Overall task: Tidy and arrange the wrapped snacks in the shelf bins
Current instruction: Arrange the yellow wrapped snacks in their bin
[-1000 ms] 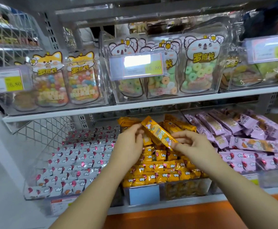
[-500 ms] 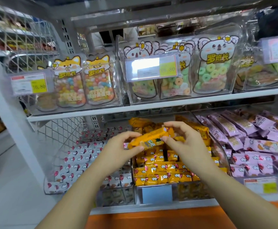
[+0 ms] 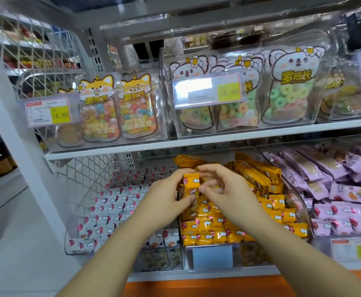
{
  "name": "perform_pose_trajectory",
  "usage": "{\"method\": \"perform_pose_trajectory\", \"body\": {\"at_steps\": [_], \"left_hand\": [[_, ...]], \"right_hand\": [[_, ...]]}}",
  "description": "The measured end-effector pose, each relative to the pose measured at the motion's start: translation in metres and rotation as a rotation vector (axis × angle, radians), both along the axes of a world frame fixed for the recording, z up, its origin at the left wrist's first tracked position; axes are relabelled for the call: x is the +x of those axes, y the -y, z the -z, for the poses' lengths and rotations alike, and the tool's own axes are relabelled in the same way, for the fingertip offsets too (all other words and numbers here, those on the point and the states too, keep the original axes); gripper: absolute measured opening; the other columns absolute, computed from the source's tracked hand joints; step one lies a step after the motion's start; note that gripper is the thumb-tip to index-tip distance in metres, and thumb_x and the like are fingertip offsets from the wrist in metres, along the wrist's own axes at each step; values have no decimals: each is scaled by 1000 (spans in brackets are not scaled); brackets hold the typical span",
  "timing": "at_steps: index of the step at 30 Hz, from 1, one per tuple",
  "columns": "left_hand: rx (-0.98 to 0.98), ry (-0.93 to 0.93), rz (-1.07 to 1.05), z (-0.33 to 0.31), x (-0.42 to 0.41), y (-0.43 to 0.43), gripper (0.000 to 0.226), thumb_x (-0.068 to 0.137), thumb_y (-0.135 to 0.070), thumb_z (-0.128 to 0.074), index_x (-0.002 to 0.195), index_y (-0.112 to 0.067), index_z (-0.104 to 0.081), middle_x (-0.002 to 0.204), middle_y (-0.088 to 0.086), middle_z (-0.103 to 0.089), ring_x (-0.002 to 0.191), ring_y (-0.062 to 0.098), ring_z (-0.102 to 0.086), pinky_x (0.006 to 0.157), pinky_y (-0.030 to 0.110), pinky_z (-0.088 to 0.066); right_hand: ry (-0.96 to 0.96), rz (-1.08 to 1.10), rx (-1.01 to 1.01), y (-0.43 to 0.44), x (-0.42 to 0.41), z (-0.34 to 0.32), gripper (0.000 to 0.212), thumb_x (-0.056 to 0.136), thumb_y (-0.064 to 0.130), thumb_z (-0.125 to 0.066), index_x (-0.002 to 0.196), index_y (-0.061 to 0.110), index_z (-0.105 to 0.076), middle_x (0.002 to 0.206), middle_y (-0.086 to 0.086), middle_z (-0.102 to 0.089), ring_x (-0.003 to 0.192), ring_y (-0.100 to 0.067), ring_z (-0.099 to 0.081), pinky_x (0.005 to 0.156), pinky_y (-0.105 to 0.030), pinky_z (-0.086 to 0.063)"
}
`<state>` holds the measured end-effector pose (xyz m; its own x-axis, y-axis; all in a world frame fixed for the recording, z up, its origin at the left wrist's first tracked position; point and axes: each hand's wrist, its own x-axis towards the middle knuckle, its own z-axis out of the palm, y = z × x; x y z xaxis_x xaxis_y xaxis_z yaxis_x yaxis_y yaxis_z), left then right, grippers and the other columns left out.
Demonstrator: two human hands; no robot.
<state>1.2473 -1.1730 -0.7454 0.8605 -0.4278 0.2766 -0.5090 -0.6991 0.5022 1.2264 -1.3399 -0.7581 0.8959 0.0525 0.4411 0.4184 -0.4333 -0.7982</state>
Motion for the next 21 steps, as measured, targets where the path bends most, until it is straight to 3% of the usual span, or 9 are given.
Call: {"method": "perform_pose_trajectory", "body": {"at_steps": [2,4,8,10,13,17,21], "left_hand": [[90,16,-42,3,3,-2,46,89,-38,-59,126,-49,-34,104,-20,-61,98,10,-53,91,35,-44],[152,27,-61,3,4,-1,44,89,-41,-57,125,-49,-33,96,-21,-58,107,16,-49,94,40,-43],[240,115,-94,-1,4,2,44,94,-38,-53,134,-39,-33,76,-23,-41,102,4,-37,106,31,-25],[261,135,-130,-2,1,3,45,94,-38,-52,135,-37,-34,81,-22,-43,104,3,-35,107,28,-20],[232,146,-182,0,3,1,43,93,-40,-54,133,-39,-37,109,-18,-57,116,9,-44,108,26,-15],[351,137,-153,-4,1,1,43,92,-41,-55,132,-40,-39,104,-16,-56,118,10,-45,115,31,-6],[470,147,-156,0,-1,2,44,91,-44,-55,132,-41,-39,106,-13,-60,121,13,-44,118,38,-6]], "right_hand": [[-38,64,-153,4,6,8,34,89,13,-61,121,23,-57,108,14,-61,92,1,-60,81,-15,-51],[-99,88,-387,7,9,18,29,92,16,-56,119,24,-61,112,9,-63,101,-6,-60,87,-20,-50],[-155,-45,-829,6,6,29,30,99,25,-41,119,27,-63,133,9,-54,123,-14,-45,101,-34,-40],[-198,-71,-942,5,6,29,36,101,28,-33,125,25,-60,146,8,-40,132,-18,-32,108,-40,-31],[-273,-90,-989,5,6,29,40,102,31,-28,129,22,-57,152,5,-30,136,-21,-25,110,-40,-27],[-324,-94,-964,5,6,28,40,102,29,-28,120,14,-61,141,-2,-42,128,-21,-32,106,-36,-33],[-321,-87,-931,5,7,31,37,101,27,-31,117,14,-62,133,-2,-48,122,-19,-37,102,-34,-39]]}}
